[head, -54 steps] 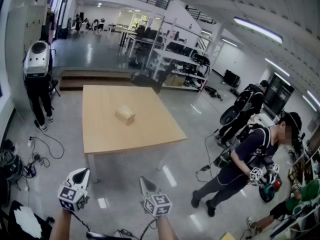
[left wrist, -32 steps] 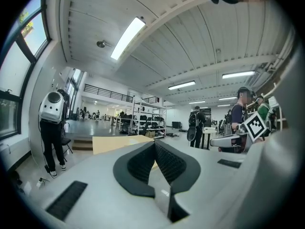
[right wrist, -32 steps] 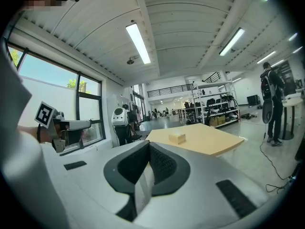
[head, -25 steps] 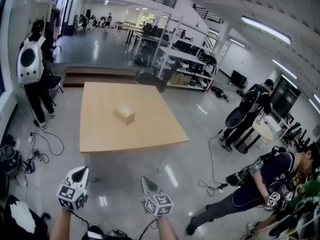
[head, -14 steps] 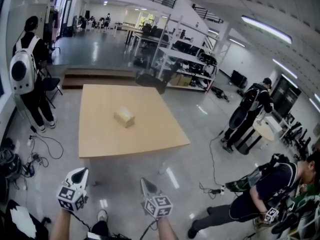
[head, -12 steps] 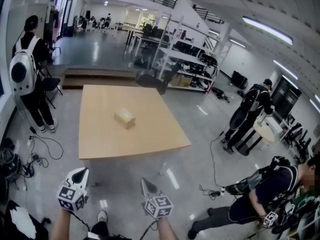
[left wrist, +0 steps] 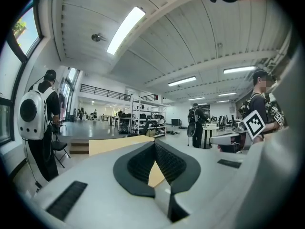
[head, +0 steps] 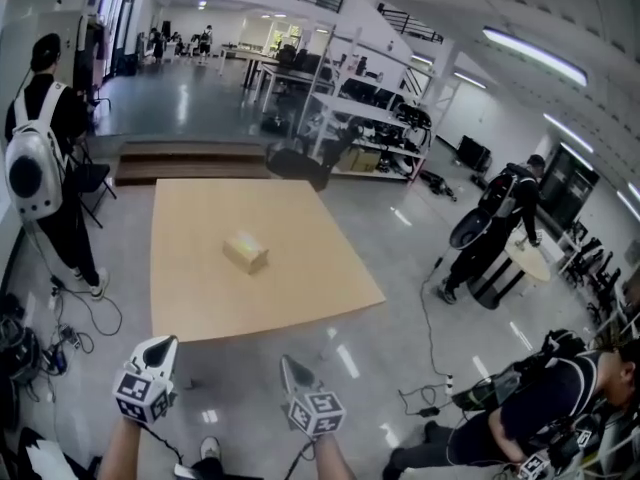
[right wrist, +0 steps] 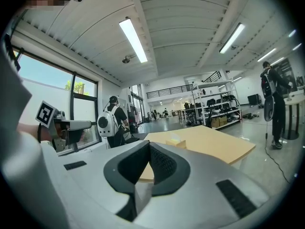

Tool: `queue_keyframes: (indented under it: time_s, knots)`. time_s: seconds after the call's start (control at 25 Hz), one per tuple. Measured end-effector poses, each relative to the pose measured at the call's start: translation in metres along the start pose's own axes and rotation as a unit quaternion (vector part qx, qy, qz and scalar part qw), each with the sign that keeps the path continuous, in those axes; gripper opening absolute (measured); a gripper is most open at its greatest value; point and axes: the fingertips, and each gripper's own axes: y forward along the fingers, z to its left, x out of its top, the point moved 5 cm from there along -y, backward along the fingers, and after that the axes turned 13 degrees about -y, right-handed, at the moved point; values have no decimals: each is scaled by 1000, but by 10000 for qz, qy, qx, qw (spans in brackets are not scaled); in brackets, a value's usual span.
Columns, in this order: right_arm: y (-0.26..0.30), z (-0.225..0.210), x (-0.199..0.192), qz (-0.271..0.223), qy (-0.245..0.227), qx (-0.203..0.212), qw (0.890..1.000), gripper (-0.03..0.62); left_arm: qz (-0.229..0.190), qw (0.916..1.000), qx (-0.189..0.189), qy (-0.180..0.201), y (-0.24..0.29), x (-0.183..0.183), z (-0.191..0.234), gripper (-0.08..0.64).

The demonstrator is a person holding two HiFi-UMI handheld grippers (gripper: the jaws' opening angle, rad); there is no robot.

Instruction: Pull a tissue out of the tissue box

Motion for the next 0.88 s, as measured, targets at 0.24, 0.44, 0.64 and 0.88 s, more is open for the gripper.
queue_keyframes:
  time_s: [0.24,0.44,0.64,0.88]
  knots:
    - [23,-7,3,57,-21,-70,10000,10,34,9999,-89,-96,24,1,19,8]
    - [33,-14,9,107,-34,-179,9998,10,66,9997,-199,-127,40,6,26,8]
    - [46,-18,11,141,-35,-275,9995,11,96,9995,-286,-104,53,10,39,8]
    - [66,-12,16,134,-23,-328,9994,11,124,9994,-309,-125,63,14,61,8]
